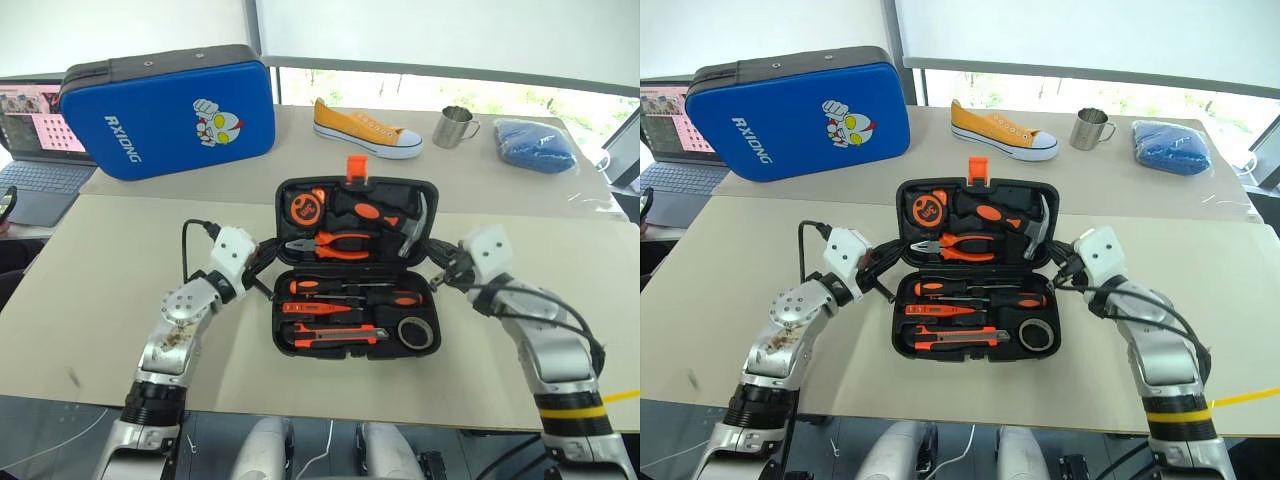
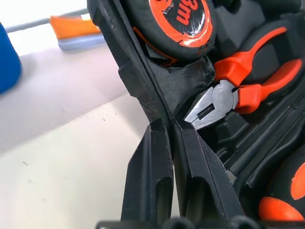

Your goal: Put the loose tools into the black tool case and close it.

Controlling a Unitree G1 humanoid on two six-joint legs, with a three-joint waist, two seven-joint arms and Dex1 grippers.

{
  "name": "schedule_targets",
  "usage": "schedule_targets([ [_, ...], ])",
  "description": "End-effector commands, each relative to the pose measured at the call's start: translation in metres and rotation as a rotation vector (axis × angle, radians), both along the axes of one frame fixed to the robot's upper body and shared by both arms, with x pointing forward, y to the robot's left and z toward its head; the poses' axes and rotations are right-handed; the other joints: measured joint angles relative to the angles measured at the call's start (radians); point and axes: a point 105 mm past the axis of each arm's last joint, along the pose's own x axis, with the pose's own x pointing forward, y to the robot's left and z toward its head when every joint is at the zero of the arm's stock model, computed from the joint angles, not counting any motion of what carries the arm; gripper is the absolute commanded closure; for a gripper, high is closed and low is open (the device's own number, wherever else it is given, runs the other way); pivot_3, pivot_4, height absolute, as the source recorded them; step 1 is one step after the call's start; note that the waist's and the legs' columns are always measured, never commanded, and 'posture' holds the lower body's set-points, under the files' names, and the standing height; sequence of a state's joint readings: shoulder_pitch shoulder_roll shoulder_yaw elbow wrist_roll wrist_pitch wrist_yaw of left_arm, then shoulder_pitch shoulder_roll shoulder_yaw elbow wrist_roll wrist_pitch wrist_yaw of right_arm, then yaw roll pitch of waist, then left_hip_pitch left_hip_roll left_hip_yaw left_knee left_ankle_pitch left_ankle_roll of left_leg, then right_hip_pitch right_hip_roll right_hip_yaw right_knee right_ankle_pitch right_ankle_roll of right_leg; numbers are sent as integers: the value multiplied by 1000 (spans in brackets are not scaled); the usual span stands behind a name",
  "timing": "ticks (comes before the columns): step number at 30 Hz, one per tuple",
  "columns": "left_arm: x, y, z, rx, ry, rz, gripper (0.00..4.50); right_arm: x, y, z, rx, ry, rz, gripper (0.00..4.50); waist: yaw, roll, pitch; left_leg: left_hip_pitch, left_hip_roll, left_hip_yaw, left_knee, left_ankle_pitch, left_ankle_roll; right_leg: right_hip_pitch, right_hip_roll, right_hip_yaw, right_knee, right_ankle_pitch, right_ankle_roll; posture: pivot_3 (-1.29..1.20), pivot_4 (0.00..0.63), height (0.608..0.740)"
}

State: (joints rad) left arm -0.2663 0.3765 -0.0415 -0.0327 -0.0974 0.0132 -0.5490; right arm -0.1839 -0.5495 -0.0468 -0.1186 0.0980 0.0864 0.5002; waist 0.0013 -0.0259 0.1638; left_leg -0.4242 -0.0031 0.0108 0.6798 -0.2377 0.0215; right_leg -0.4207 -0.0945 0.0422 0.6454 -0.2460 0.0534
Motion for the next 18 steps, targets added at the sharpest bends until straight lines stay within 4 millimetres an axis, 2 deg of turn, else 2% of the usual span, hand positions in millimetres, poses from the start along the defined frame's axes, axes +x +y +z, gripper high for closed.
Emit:
schedule_targets([
  [1,-4,-2,10,47,-153,4,4491,-16,14,-1,-145,-154,79,4500,0,0,0,0,0,0,0,0,0,0,0,0,0,0,0,0,150,739],
  [7,-7,8,7,94,-246,42,4491,-27,13,-10,-262,-247,117,4500,-7,0,0,3,1,1,0,0,0,1,1,1,0,0,-1,0,150,739],
  [13,-10,17,-3,117,-252,76,4491,-40,10,-23,-366,-306,162,4500,-12,0,0,5,1,1,0,0,0,4,2,1,1,0,-1,0,150,739],
  [18,-12,21,-5,121,-241,90,4491,-48,10,-27,-365,-303,175,4500,-17,0,0,18,2,1,-3,0,0,17,3,1,-3,0,-1,0,150,739],
])
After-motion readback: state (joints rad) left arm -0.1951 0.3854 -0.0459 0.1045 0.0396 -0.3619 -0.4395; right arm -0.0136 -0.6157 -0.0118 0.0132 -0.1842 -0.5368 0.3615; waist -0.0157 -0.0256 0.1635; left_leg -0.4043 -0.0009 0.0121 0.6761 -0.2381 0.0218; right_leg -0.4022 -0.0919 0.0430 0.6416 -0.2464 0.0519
